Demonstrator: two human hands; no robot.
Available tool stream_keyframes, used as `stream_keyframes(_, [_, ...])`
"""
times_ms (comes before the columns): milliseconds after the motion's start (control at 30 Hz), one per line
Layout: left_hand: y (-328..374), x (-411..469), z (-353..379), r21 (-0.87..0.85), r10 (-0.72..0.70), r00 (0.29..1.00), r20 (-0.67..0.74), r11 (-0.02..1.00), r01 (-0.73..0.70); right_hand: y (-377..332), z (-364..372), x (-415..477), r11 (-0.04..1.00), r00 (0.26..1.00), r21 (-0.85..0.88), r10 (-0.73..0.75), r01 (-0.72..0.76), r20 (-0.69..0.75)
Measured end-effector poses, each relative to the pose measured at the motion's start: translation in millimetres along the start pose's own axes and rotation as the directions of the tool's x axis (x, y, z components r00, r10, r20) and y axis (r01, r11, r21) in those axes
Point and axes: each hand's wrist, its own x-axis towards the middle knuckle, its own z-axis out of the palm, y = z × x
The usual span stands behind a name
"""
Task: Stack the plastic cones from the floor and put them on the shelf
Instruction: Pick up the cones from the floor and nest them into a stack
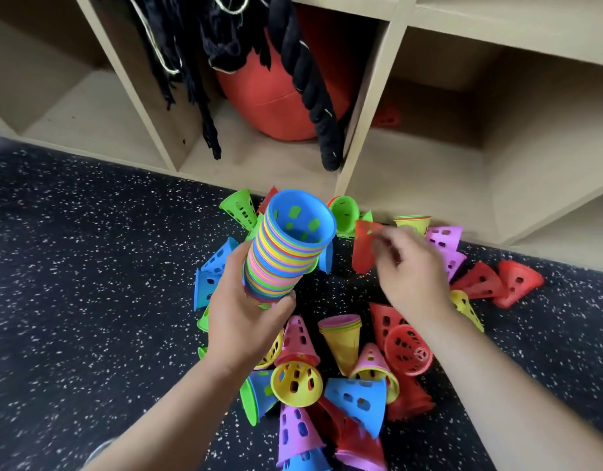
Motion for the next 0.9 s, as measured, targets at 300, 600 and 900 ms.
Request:
stream_keyframes(300, [6.7,-7.2,3.7,0.026,0.025,0.998,0.059,0.999,-0.026,-106.2,-64.3,14.5,0.910,0.926,0.225,-0.295,0.347,-0.236])
stream_keyframes(600, [27.7,-30.9,-7.7,-0.027,0.024,0.999,0.035,0.999,-0.023,-0.7,-63.3,-36.7,0.910,0.906,-0.180,0.401,-0.375,0.140])
stream_keyframes(900, [41.1,-52.9,-15.3,-0.048,0.049,0.996,0.073,0.998,-0.045,26.9,-50.1,-112.4,0.859,0.808,-0.463,0.426,-0.219,0.407])
